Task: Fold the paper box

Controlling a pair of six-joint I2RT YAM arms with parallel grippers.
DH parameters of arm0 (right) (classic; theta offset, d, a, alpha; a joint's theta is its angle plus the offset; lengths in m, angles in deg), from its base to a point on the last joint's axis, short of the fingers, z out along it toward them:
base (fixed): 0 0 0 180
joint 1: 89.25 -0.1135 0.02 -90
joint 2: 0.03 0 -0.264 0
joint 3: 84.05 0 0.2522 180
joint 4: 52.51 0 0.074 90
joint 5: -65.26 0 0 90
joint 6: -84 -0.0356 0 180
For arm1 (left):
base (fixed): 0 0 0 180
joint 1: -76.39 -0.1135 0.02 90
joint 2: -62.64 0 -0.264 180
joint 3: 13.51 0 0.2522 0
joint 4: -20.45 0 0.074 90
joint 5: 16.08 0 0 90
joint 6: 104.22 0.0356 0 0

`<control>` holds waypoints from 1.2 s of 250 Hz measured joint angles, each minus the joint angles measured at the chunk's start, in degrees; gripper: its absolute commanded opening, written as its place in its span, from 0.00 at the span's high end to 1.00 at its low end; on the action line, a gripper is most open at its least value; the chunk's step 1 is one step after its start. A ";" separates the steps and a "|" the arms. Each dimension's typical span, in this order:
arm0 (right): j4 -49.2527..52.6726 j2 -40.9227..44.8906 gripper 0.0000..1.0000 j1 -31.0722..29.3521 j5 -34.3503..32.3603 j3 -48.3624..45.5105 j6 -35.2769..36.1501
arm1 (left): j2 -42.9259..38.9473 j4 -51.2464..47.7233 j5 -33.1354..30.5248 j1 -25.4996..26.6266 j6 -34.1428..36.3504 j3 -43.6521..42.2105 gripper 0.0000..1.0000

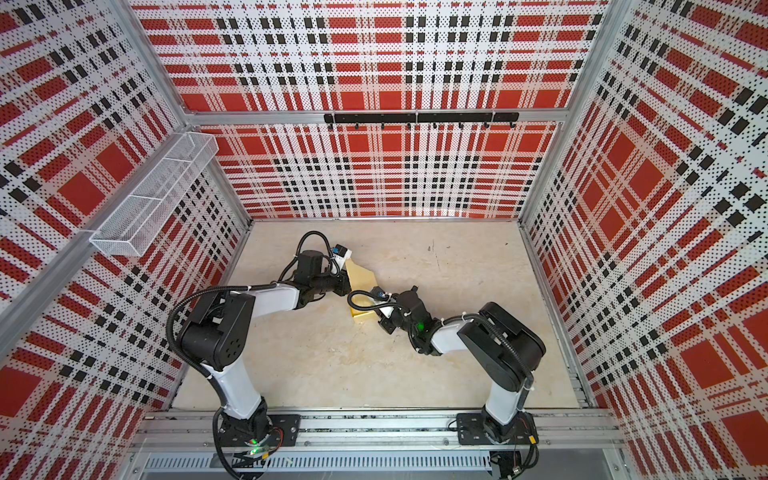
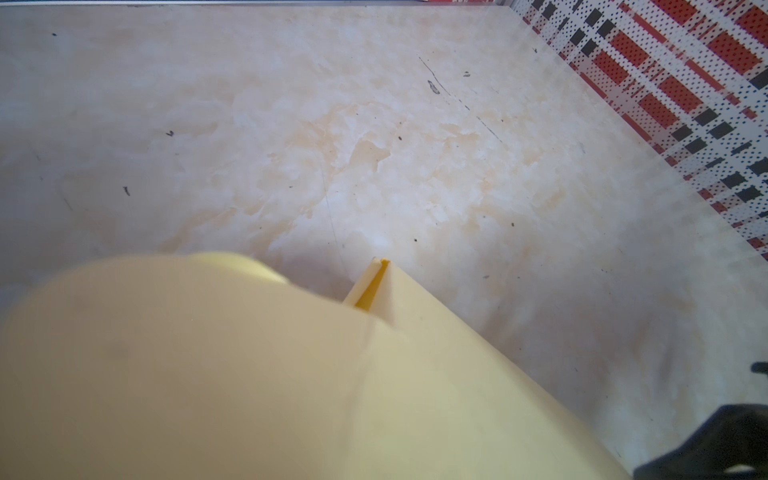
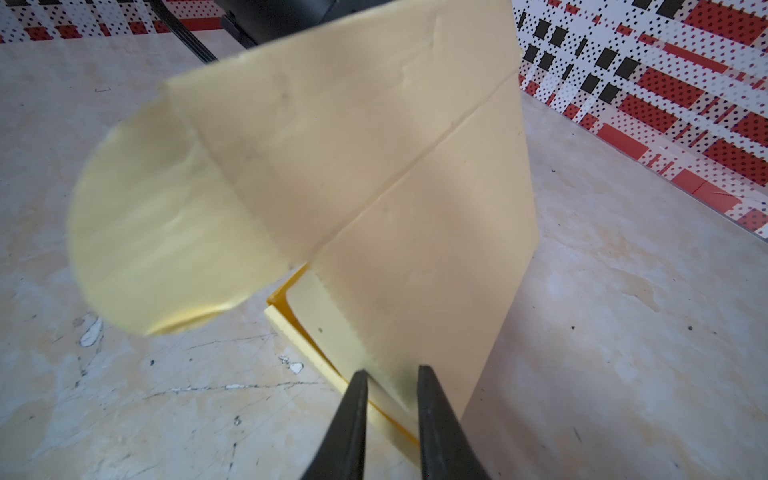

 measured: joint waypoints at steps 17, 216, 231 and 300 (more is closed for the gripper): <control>-0.24 -0.33 0.77 0.00 -0.20 0.02 0.02 | -1.14 0.00 -0.46 -0.13 -0.11 -0.94 0.55; 1.38 -3.74 0.78 0.04 -0.22 2.08 0.83 | -2.95 0.35 -0.92 -3.34 -0.83 -2.14 0.47; 1.68 -3.74 0.77 0.04 -0.22 2.38 0.85 | -2.99 0.33 -0.61 -3.82 -1.16 -2.16 0.46; 4.83 -1.86 0.75 0.07 -0.22 2.54 1.73 | -9.57 -0.48 2.36 -7.43 -2.43 -4.11 0.39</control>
